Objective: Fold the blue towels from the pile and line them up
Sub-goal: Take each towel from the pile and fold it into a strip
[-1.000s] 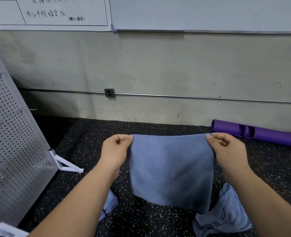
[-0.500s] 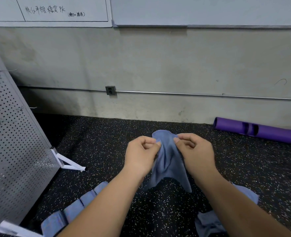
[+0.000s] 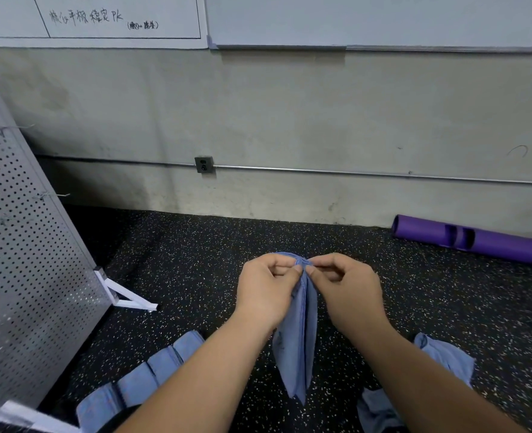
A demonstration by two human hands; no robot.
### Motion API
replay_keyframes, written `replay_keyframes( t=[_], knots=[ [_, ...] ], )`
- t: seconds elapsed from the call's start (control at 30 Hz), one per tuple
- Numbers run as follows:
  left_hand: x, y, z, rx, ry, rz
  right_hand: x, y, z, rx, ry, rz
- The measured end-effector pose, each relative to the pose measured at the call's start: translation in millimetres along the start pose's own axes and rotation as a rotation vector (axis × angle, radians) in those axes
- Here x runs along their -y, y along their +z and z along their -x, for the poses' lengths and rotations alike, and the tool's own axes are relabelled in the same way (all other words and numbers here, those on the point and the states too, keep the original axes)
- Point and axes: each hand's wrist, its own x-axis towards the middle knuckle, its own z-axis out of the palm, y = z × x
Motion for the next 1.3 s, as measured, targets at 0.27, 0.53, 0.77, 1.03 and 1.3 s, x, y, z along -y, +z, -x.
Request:
replay_keyframes(
  t=[0.27,0.53,0.77,1.03,1.3],
  knots=[
    [-4,2,5,0.031,0.013,0.022,-2,0,0,-0.010,-0.021,-0.006],
    [-7,-2,8,0.083,-0.013,0.049,-1,-2,2,-0.004,-0.073,0.033],
    [-14,-4,9,0.164,-0.023,0.012,-7,-4,2,-0.022,-0.082,0.048],
    [0,-30,-11,0.123,0.306,-0.573,-20,-21,-22,-0.005,-0.029,0.030],
    [11,-43,-21,0.262,0.369,-0.858,-25,-41,-31,0.007,-0.076,-0.040]
  ],
)
